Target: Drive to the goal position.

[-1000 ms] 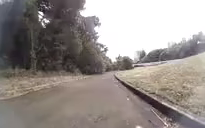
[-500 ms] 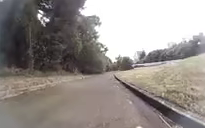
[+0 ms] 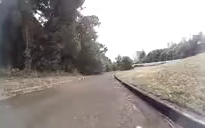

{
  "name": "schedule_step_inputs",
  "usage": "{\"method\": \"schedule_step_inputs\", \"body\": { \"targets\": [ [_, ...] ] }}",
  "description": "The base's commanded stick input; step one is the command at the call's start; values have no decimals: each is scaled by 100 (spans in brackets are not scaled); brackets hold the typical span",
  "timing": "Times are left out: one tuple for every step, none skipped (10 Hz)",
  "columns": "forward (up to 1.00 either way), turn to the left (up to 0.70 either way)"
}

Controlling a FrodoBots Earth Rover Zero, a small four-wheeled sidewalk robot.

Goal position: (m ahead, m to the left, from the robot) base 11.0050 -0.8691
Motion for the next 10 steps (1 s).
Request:
{"method": "schedule_step_inputs", "body": {
  "targets": [
    [45,0],
    [45,0],
    [45,0],
    [45,0],
    [45,0],
    [45,0],
    [45,0],
    [45,0],
    [45,0],
    [45,0]
  ]
}}
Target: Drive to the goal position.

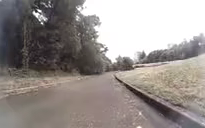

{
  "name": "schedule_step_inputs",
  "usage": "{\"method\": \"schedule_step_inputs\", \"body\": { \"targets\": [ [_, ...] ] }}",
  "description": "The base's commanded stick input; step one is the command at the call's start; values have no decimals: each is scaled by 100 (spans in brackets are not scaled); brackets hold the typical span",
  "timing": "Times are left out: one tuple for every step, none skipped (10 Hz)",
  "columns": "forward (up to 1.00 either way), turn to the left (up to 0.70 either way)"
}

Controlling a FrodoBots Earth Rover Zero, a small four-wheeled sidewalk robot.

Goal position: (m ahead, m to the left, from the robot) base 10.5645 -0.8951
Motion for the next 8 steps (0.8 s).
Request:
{"method": "schedule_step_inputs", "body": {
  "targets": [
    [45,0],
    [45,0],
    [45,0],
    [45,0],
    [45,0],
    [45,0],
    [45,0],
    [45,0]
  ]
}}
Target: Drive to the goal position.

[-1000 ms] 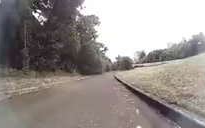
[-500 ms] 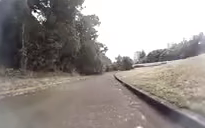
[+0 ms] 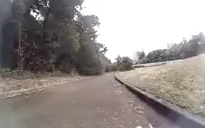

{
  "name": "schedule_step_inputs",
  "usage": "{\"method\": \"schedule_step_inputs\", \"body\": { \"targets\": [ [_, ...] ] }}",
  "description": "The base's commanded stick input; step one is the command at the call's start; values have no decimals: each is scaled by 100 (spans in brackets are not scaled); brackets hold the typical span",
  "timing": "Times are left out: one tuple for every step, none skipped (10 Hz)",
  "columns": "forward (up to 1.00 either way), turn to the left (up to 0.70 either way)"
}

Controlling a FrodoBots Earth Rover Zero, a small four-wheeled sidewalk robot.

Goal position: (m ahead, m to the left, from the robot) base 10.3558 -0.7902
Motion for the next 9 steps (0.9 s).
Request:
{"method": "schedule_step_inputs", "body": {
  "targets": [
    [45,0],
    [45,0],
    [45,0],
    [45,0],
    [45,0],
    [45,0],
    [45,0],
    [45,0],
    [45,0]
  ]
}}
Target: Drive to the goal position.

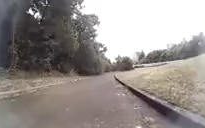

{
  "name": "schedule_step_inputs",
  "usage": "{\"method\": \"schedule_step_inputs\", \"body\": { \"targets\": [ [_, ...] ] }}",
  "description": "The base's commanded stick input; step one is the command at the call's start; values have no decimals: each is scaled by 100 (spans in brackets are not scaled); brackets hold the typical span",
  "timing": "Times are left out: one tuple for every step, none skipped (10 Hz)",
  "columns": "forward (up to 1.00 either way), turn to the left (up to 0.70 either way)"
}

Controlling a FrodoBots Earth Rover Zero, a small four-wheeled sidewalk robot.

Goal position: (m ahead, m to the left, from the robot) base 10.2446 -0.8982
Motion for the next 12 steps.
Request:
{"method": "schedule_step_inputs", "body": {
  "targets": [
    [45,0],
    [45,0],
    [45,0],
    [45,0],
    [45,0],
    [45,0],
    [45,0],
    [45,0],
    [45,0],
    [45,0],
    [45,0],
    [45,0]
  ]
}}
